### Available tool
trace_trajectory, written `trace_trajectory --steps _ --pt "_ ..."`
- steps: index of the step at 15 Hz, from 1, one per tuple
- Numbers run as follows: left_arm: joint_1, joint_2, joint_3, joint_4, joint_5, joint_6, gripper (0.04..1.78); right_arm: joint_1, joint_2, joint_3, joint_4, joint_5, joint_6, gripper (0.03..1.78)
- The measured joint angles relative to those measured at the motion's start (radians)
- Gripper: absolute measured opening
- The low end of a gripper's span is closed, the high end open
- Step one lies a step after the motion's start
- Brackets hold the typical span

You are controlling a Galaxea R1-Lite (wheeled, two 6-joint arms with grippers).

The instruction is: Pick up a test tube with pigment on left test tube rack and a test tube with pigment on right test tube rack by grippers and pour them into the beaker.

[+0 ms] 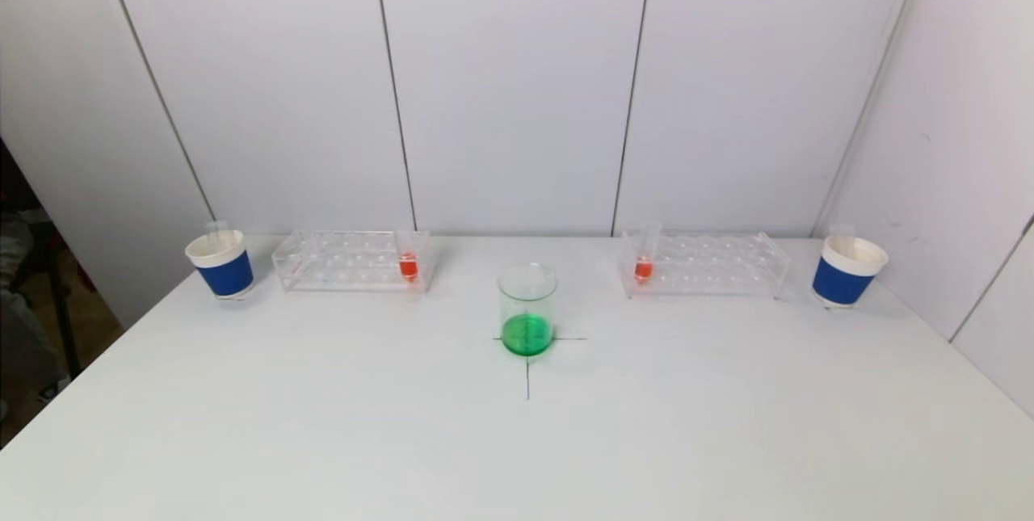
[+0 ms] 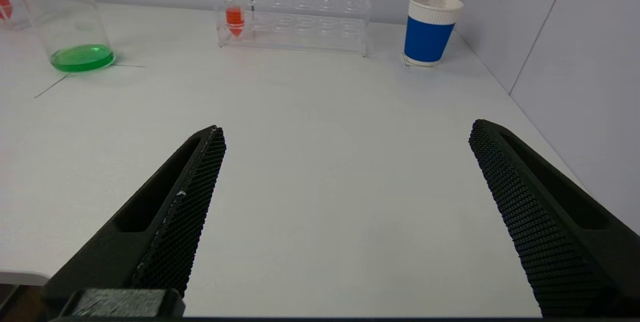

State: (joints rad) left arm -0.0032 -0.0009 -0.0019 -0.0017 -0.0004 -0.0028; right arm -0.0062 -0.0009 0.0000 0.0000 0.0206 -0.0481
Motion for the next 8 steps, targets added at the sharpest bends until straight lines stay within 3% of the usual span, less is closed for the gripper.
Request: trace_trajectory --steps 8 --pt "0.0 0.0 0.0 0.0 0.0 0.0 1.76 0.0 0.0 0.0 0.0 0.0 0.0 1.77"
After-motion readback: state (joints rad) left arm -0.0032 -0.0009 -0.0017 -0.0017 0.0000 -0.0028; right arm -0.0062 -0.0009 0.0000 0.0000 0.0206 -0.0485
